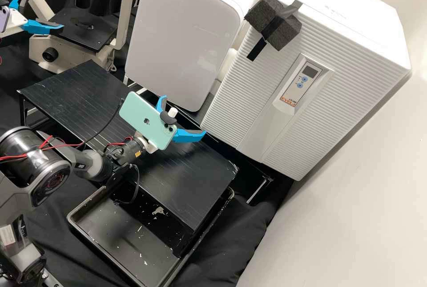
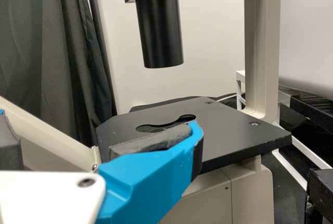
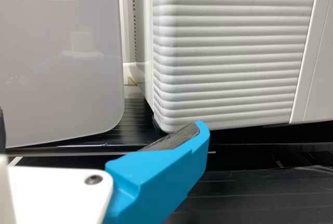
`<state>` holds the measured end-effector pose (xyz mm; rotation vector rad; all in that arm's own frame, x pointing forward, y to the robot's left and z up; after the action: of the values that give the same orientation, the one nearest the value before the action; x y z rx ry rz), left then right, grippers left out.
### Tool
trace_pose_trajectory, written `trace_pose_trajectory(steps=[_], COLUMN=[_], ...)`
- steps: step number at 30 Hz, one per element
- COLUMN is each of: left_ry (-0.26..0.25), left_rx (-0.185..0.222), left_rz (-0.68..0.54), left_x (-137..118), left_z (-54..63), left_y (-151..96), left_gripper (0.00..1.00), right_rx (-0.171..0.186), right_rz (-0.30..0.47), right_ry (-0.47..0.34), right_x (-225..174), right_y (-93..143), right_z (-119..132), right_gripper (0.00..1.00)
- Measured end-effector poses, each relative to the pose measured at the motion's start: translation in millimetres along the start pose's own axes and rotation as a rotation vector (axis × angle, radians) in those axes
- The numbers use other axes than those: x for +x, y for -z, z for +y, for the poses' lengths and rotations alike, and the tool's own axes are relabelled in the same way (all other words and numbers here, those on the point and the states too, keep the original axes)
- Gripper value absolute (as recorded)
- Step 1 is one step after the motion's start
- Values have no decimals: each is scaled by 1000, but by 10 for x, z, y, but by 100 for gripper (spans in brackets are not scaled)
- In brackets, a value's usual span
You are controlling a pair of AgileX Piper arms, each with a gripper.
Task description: Open the incubator door
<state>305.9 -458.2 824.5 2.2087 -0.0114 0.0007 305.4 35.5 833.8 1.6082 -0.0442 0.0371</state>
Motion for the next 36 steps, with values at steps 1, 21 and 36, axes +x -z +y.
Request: trace_pose_trajectory(steps=[1, 21, 36], left_ry=[0, 0, 0], left_rx=[0, 0, 0], left_rz=[0, 0, 0], left_x=[0, 0, 0], left_z=[0, 0, 0], left_y=[0, 0, 0], left_gripper=[100, 100, 100], right_rx=[0, 89, 72], right_rz=[0, 56, 142], right_ry=[0, -238, -368], right_x=[0, -194, 240], right_y=[0, 22, 470], right_z=[0, 692, 1242], right_gripper=[100, 100, 100])
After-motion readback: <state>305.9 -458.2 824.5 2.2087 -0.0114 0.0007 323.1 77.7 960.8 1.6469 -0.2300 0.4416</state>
